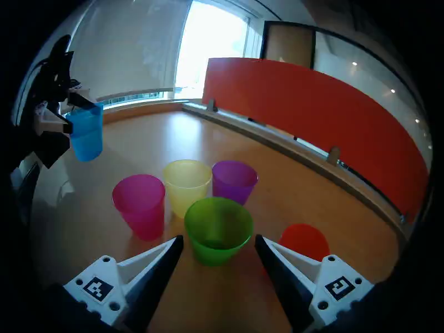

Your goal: Pour water

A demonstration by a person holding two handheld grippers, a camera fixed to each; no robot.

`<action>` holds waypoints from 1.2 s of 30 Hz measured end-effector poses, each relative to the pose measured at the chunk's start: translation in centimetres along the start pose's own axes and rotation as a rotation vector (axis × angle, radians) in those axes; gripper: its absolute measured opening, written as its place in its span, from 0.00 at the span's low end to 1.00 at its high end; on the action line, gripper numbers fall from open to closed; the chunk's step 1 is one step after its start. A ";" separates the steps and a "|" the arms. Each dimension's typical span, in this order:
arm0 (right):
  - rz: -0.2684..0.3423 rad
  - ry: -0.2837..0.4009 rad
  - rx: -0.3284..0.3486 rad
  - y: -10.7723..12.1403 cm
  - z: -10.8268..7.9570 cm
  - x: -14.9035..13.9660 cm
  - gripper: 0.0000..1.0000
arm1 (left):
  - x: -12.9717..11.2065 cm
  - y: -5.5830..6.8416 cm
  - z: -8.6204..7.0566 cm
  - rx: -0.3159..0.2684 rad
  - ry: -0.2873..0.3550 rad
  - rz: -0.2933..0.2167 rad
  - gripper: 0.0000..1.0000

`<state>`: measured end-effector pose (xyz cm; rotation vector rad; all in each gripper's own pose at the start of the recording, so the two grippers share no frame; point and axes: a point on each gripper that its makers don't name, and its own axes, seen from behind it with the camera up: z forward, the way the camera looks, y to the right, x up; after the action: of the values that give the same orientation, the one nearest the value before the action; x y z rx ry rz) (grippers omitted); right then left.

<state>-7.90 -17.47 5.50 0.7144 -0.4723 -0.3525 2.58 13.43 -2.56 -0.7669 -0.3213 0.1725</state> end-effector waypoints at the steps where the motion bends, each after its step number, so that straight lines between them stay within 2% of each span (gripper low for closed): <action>1: 0.001 -0.001 0.000 0.0 0.2 0.0 1.00 | -0.1 0.0 0.0 0.000 0.000 -0.002 0.87; 18: 0.026 -0.010 0.019 -0.3 2.5 0.3 1.00 | -0.3 -0.2 -0.6 0.006 0.013 -0.029 0.87; 20: 0.035 -0.011 0.027 -0.5 2.5 0.3 0.96 | -0.3 -0.2 -0.7 0.006 0.014 -0.031 0.87; 22: 0.048 -0.011 0.032 -0.7 2.6 0.4 0.92 | -0.3 -0.2 -0.7 0.006 0.015 -0.033 0.87; 27: 0.078 -0.002 0.041 -0.9 2.5 0.5 0.91 | -0.5 -0.2 -0.8 0.006 0.017 -0.037 0.87; 36: 0.055 0.037 0.038 -1.6 1.0 1.5 0.91 | -0.3 -0.2 -1.0 0.015 0.033 -0.050 0.87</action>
<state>-7.42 -19.79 5.51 0.7424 -0.4637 -0.2791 2.70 12.51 -3.16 -0.7452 -0.3076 0.1147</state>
